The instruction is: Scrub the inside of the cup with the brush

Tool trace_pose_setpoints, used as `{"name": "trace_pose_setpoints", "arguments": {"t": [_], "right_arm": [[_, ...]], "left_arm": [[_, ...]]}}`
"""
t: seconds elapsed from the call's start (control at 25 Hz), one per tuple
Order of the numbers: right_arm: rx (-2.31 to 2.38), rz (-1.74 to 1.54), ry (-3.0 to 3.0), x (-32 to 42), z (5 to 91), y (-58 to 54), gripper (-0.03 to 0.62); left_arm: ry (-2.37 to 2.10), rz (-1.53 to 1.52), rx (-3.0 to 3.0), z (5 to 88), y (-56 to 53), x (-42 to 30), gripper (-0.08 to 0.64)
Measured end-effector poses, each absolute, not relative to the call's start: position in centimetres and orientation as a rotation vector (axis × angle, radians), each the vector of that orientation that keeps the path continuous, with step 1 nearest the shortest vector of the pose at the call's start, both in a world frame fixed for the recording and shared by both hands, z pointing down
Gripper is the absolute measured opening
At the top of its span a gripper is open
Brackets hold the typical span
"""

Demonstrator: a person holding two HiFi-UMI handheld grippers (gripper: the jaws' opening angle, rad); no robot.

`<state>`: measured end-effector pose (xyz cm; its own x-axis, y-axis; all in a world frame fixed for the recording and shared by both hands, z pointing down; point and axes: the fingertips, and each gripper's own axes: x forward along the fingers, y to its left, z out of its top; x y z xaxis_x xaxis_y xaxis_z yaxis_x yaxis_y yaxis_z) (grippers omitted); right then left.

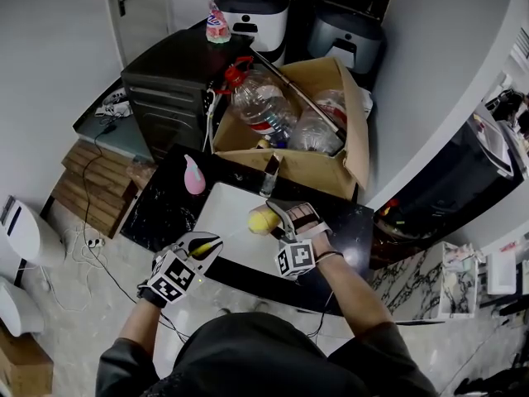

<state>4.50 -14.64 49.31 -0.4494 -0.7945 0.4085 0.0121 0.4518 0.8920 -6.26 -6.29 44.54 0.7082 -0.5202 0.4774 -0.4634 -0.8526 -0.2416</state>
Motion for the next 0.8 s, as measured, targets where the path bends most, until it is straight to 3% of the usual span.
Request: {"name": "trace_pose_setpoints", "arguments": {"t": [0.8], "right_arm": [[0.65, -1.162, -1.75, 2.9, 46.9, -15.1, 0.36]], "left_arm": [[0.78, -0.805, -2.791, 43.9, -6.7, -6.1, 0.037]]}}
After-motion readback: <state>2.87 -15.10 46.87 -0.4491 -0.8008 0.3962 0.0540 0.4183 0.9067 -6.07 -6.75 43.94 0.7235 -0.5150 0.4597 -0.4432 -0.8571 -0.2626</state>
